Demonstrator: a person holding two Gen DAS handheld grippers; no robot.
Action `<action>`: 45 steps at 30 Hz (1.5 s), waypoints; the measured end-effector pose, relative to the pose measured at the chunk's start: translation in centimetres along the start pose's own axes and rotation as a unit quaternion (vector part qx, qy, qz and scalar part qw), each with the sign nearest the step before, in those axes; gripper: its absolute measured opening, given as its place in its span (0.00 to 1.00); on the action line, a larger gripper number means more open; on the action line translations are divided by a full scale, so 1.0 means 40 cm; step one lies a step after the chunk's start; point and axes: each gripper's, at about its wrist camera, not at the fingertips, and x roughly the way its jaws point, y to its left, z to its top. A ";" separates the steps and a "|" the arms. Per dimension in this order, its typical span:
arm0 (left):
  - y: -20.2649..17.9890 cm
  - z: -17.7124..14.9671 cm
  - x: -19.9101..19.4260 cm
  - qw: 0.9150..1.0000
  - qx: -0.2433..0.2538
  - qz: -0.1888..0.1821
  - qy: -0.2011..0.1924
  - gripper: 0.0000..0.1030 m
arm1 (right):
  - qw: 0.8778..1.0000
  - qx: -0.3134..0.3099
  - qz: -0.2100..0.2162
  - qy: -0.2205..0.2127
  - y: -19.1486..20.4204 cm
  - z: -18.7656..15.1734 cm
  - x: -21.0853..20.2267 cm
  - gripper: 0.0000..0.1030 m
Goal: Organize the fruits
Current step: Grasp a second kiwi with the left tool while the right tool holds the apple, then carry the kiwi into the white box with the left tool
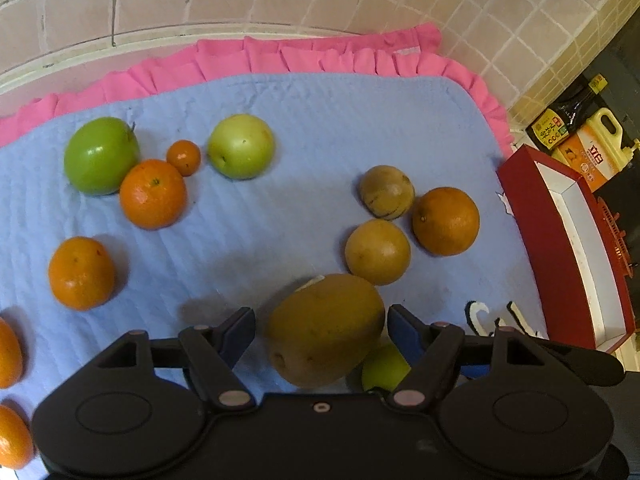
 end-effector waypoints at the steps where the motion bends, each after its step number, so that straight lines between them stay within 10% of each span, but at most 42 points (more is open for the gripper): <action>1: -0.001 -0.002 0.002 1.000 -0.001 0.001 0.001 0.84 | 1.000 0.000 0.002 0.001 -0.001 -0.001 0.001 0.55; 18: -0.087 -0.011 -0.083 0.998 0.043 0.020 -0.049 0.73 | 0.998 0.029 0.025 -0.041 -0.054 -0.015 -0.103 0.50; 26: -0.193 0.093 -0.161 0.991 0.060 -0.057 -0.107 0.73 | 0.991 0.069 -0.010 -0.114 -0.146 -0.013 -0.264 0.50; 35: -0.456 0.209 -0.105 0.971 0.155 -0.126 -0.128 0.73 | 0.964 0.149 -0.112 -0.189 -0.371 -0.049 -0.454 0.50; 45: -0.791 0.261 0.139 0.952 0.251 -0.164 -0.056 0.73 | 0.933 0.237 -0.198 -0.187 -0.632 -0.138 -0.513 0.50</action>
